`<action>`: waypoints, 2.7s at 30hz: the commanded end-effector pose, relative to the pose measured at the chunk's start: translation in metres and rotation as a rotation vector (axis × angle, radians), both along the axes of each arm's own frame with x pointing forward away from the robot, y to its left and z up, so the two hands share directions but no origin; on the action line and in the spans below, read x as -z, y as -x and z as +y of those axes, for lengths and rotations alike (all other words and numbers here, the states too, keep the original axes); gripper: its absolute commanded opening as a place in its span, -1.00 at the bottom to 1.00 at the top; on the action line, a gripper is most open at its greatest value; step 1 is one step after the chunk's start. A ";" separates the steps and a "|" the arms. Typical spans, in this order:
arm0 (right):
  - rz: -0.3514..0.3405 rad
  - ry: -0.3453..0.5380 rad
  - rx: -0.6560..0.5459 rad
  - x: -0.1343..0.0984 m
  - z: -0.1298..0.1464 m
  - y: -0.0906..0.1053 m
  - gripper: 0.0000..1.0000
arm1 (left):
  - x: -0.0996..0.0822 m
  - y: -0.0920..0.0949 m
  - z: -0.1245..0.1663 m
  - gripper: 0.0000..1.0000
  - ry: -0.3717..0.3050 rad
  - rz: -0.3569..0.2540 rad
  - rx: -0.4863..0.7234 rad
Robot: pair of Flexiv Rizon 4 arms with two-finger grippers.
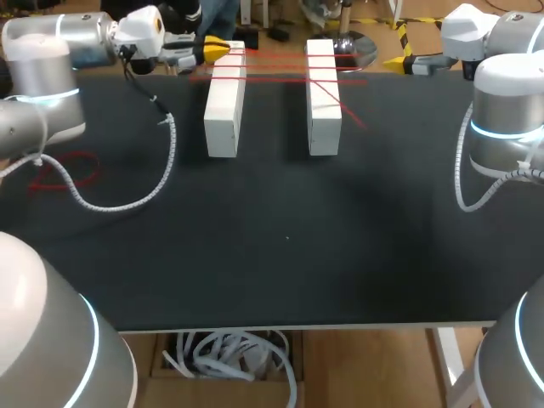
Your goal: Grab the tape and strap the tape.
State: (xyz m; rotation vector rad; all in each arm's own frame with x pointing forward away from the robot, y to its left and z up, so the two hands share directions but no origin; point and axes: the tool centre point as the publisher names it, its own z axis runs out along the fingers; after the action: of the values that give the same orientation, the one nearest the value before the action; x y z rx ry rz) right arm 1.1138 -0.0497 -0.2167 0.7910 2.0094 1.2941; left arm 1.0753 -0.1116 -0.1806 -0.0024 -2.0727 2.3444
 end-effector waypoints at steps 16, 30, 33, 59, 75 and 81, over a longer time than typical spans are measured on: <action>0.002 0.001 0.000 0.000 0.000 0.000 1.00 | -0.041 0.007 -0.049 -1.00 0.063 -0.056 -0.045; 0.002 0.001 0.000 0.000 0.000 0.000 1.00 | -0.046 0.009 -0.066 -1.00 0.084 -0.083 0.059; 0.002 0.001 0.000 0.000 0.000 0.000 1.00 | -0.048 0.006 -0.065 -1.00 0.082 -0.058 -0.007; 0.002 0.001 0.000 0.000 0.000 0.000 1.00 | -0.047 0.008 -0.083 -1.00 0.216 -0.044 -0.015; 0.002 0.001 0.000 0.000 0.000 0.000 1.00 | -0.050 0.004 -0.103 -1.00 0.301 -0.011 -0.016; 0.002 0.001 0.000 0.000 0.000 0.000 1.00 | -0.052 -0.002 -0.105 -1.00 0.304 -0.016 -0.032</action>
State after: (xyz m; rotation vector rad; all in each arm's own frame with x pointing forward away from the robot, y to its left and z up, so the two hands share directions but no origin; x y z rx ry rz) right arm 1.1138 -0.0497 -0.2167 0.7911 2.0094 1.2939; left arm 1.0757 -0.2141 -0.1299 0.0101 -1.7138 2.6571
